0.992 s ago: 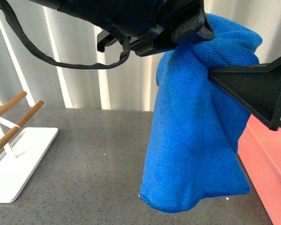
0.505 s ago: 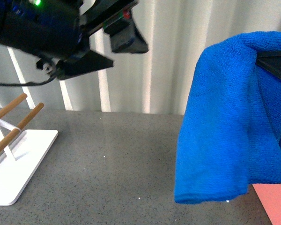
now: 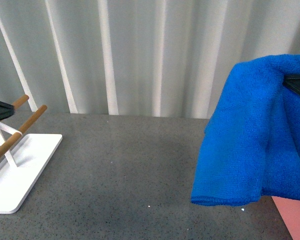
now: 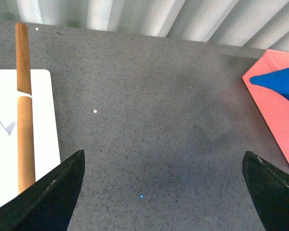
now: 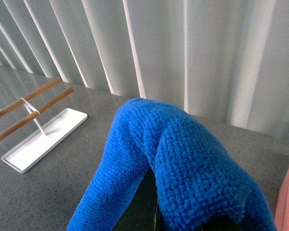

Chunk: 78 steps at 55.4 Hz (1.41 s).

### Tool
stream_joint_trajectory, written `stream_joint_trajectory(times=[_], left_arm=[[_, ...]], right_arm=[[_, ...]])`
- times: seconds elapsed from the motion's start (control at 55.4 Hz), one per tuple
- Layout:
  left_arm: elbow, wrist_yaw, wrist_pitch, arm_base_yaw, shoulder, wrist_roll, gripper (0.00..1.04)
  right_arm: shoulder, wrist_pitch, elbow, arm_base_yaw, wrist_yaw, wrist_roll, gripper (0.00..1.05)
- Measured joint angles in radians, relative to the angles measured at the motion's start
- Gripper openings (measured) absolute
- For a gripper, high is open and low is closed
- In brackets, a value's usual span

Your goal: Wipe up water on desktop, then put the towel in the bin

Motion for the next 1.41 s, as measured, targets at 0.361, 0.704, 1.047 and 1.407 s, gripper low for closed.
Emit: stream_joint_trajectory(times=[0.361,0.704,1.047,1.407], left_arm=[[-0.369,-0.386,0.550,0.019,-0.324,-0.018,0.50],[-0.487,-0.482,0.450,-0.086,-0.535,-0.033,0.04],[-0.551,-0.601,0.374,-0.208,-0.697,-0.034,0.04],[-0.552,-0.601,0.193,-0.210,-0.888,-0.033,0.04]], right_arm=[[0.005,-0.012,-0.014,0.020,0.036,-0.018,0.03],[-0.001,-0.040,-0.019,0.029,0.054,-0.032,0.03],[-0.040,-0.076,-0.046,0.075,0.141,-0.038,0.03],[-0.093,-0.115,-0.074,0.126,0.182,-0.040,0.03]])
